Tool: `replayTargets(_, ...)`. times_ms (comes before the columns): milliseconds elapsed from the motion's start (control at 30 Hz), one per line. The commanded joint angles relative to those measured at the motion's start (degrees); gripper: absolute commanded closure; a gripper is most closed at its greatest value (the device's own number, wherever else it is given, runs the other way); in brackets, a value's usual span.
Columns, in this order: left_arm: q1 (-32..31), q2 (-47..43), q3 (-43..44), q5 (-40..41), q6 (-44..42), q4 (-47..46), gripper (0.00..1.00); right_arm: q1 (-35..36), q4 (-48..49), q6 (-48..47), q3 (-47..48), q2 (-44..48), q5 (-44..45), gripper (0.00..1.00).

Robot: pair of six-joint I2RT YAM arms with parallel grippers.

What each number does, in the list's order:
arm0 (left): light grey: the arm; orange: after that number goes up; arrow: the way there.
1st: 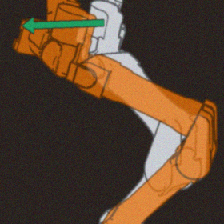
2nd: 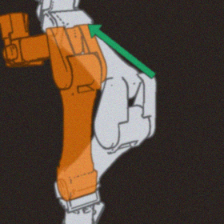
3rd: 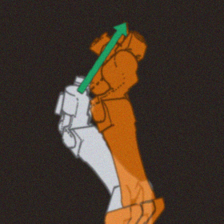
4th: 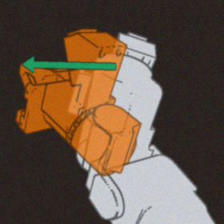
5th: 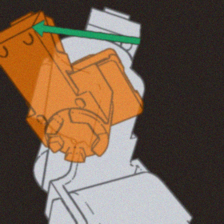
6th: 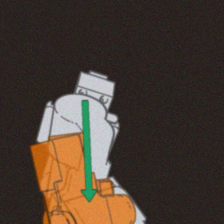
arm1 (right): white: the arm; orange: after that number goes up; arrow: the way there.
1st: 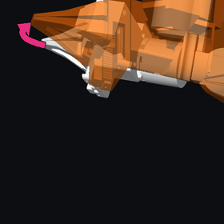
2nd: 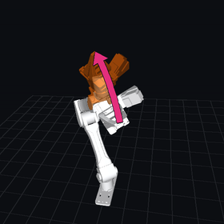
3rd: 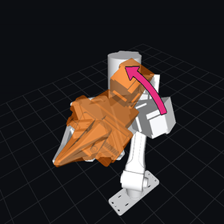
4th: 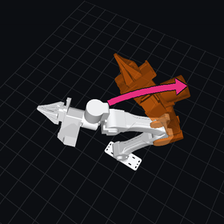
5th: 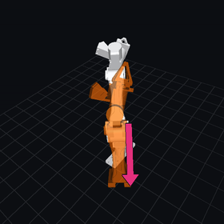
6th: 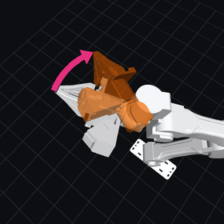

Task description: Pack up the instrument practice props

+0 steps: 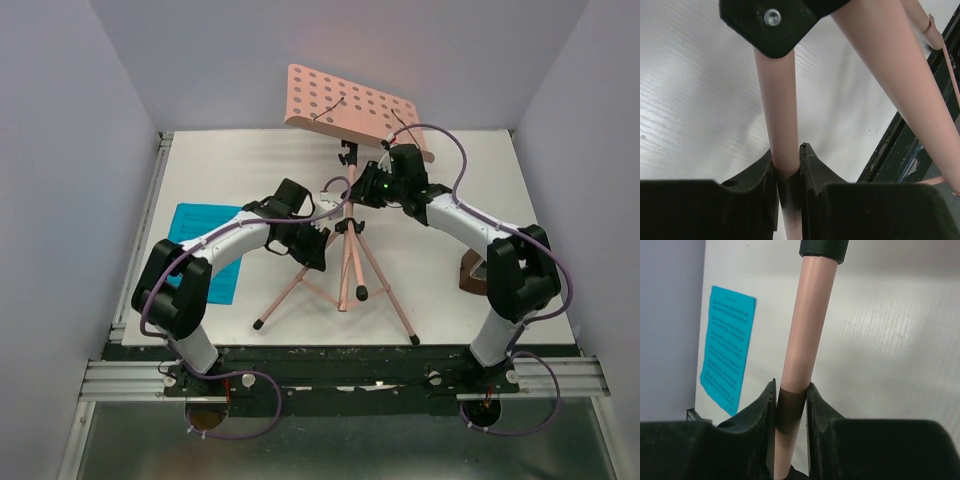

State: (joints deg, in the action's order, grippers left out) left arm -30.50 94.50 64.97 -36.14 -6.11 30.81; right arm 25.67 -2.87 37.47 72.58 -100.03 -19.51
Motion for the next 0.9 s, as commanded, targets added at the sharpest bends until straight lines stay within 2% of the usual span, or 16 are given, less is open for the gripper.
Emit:
replayTargets(0,-0.44,1.73,3.75,1.94,3.55,-14.10,1.00,2.54,4.99,-4.96,-0.86,-1.31,1.14,1.00)
replayTargets(300,-0.44,12.36,10.17,6.25,5.76,-15.60,1.00,3.42,3.58,-3.81,-1.21,-6.05,0.79,1.00)
replayTargets(400,-0.35,15.01,11.58,7.75,8.83,-15.95,1.00,3.42,3.14,-4.51,-0.24,-8.33,0.08,1.00)
replayTargets(633,-0.44,19.67,11.32,6.35,13.48,-18.41,1.00,3.42,3.23,-5.13,0.55,-9.66,1.92,0.99)
replayTargets(667,-0.44,20.45,10.97,6.35,14.01,-18.68,1.00,3.42,2.96,-5.04,0.38,-9.31,2.80,0.89)
replayTargets(733,-0.35,21.69,10.62,6.08,14.90,-19.03,1.00,3.25,-0.19,-4.34,0.90,-8.43,5.61,0.55)
replayTargets(800,-0.44,22.39,10.18,5.47,15.42,-19.29,1.00,2.72,-1.87,-2.59,1.08,-7.12,6.06,0.36)
replayTargets(867,-0.35,22.48,9.91,5.47,15.95,-19.38,1.00,2.11,-3.53,-1.62,1.34,-5.71,4.92,0.26)
